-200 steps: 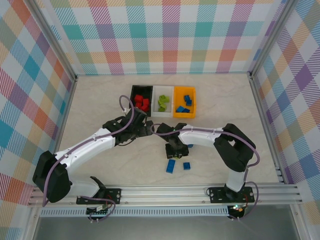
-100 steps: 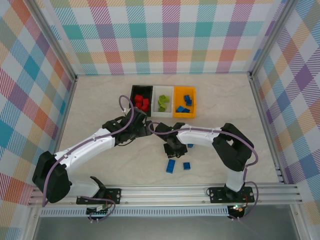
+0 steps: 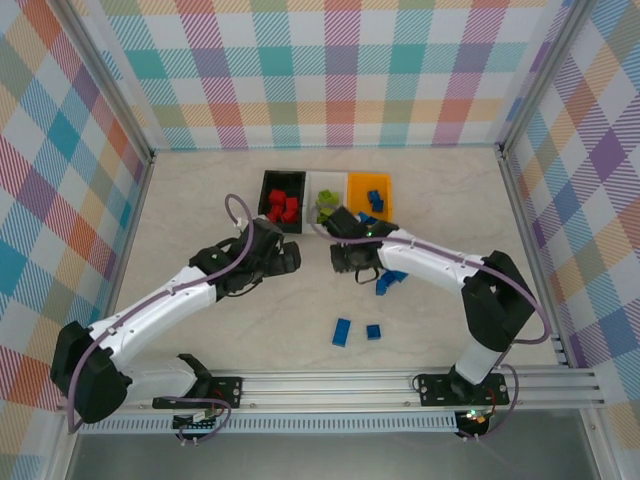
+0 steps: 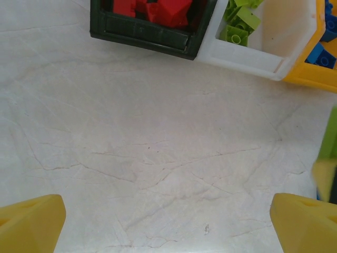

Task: Sort the legos into containers by color

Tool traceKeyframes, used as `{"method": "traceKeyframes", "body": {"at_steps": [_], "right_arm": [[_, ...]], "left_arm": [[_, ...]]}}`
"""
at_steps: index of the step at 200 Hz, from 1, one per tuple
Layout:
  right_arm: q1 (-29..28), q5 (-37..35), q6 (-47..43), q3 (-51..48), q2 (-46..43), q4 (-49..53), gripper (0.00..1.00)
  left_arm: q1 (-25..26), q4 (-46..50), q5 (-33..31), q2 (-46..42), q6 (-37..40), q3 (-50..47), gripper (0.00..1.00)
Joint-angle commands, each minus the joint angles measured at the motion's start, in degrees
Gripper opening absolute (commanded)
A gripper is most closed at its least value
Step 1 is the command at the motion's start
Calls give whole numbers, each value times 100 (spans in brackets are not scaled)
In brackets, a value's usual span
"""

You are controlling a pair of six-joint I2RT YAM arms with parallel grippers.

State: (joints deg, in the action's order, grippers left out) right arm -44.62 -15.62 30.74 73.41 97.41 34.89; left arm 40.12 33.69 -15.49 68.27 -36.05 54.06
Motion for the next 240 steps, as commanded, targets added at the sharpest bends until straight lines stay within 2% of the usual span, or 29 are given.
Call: {"method": "traceKeyframes", "body": {"at_steps": [1,31,64,74,92,108,131,154,184,209,240], "right_arm": [[358,189,-462,796,438,-296,33],[726,462,-675,2229,1546,-138,34],[931,577,-733,3709,2660,325,36],[970,582,-737,4045,2901,454,41],[1019,613,-754,4401,3121,560,57],[1049,604,-750,4454,2988,531,63],[1069,504,-738,3912,2355,271,68],[1129,442,-598,2718,1421,-112,71],[1162,334,-388,1101,256,-502,71],[1162,263,-264,-19,-636,-761,71],[1176,99,-178,-775,-1467,-750,71]], "left_arm": [[44,256,13,-214,-42,-133,100],[43,340,215,-368,-8,-220,100],[88,309,742,-294,111,-252,100],[158,330,871,-185,148,-230,100],[411,373,1006,75,244,-129,100],[692,442,1078,333,323,3,100],[1169,480,1243,773,468,214,97],[1709,531,1480,1419,696,534,95],[2273,646,1590,2374,962,934,85],[2512,860,1483,3111,1132,1226,79],[2669,998,1469,3591,1270,1425,69]]}}
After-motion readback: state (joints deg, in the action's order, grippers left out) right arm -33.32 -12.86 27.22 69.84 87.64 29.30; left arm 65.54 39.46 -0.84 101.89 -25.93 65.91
